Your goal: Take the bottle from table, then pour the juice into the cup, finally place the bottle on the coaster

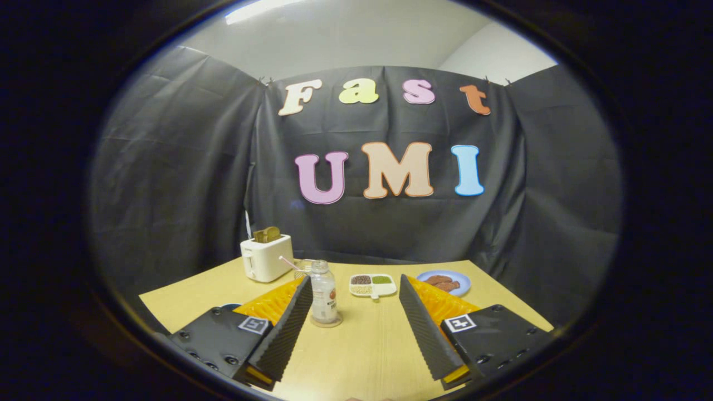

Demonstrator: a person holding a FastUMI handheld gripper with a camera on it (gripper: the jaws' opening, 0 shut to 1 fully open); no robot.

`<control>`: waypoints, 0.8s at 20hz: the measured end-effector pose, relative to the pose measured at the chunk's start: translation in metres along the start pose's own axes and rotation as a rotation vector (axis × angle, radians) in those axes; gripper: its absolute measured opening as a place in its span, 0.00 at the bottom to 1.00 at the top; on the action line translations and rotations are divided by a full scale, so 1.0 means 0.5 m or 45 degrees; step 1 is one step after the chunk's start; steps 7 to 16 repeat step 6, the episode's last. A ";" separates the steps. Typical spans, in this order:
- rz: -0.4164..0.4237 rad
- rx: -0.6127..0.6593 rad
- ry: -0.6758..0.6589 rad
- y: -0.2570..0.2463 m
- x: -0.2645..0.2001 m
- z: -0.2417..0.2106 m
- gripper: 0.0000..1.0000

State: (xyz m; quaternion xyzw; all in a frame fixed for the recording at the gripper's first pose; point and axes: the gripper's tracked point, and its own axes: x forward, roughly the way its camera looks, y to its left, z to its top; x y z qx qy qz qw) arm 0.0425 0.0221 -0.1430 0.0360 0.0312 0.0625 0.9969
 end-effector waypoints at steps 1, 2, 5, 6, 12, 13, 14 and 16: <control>0.004 0.007 -0.001 -0.005 -0.011 -0.001 0.97; 0.003 0.009 0.001 -0.013 -0.023 -0.004 0.97; -0.019 -0.005 0.004 -0.040 -0.050 -0.006 0.97; -0.026 -0.010 0.003 -0.047 -0.055 -0.008 0.97; -0.026 -0.010 0.003 -0.047 -0.055 -0.008 0.97; -0.026 -0.010 0.003 -0.047 -0.055 -0.008 0.97; -0.026 -0.010 0.003 -0.047 -0.055 -0.008 0.97; -0.026 -0.010 0.003 -0.047 -0.055 -0.008 0.97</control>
